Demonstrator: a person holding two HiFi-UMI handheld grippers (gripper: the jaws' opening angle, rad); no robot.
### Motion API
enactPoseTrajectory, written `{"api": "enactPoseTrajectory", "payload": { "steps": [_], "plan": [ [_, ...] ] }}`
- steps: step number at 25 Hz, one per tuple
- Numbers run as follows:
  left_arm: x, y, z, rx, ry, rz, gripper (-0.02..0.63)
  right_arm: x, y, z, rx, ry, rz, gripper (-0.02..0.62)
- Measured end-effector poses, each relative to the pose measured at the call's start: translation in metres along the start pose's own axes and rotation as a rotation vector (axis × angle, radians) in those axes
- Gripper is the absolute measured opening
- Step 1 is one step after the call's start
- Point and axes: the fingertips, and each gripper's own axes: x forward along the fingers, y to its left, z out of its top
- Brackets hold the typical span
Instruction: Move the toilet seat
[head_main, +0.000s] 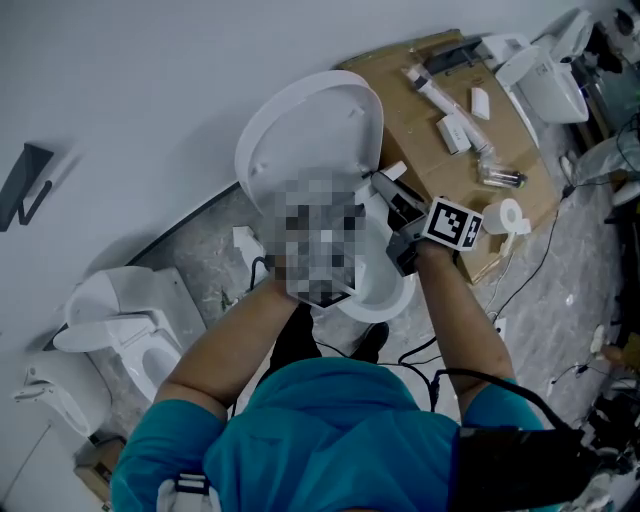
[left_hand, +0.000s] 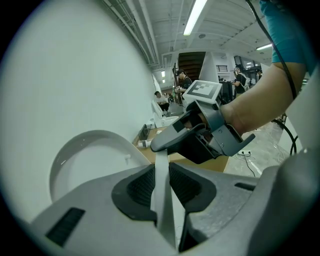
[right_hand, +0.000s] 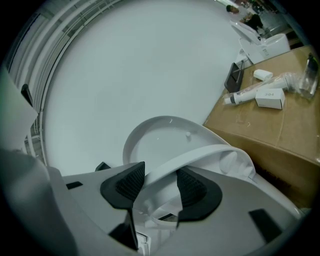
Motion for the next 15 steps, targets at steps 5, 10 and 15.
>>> {"api": "enactPoseTrajectory", "payload": {
  "steps": [5,10,15],
  "plan": [
    [0.002,0.012,-0.002,0.036,0.005,0.029,0.098,0.011,0.003,0.005,-0.002,-0.008,0.000,0.201],
    [0.006,0.026,-0.007,0.097,0.023,0.068,0.097,0.022,0.003,0.011,-0.002,-0.025,-0.005,0.201],
    [0.009,0.043,-0.009,0.114,0.034,0.094,0.094,0.036,0.005,0.018,-0.006,-0.034,-0.005,0.202]
  ]
}}
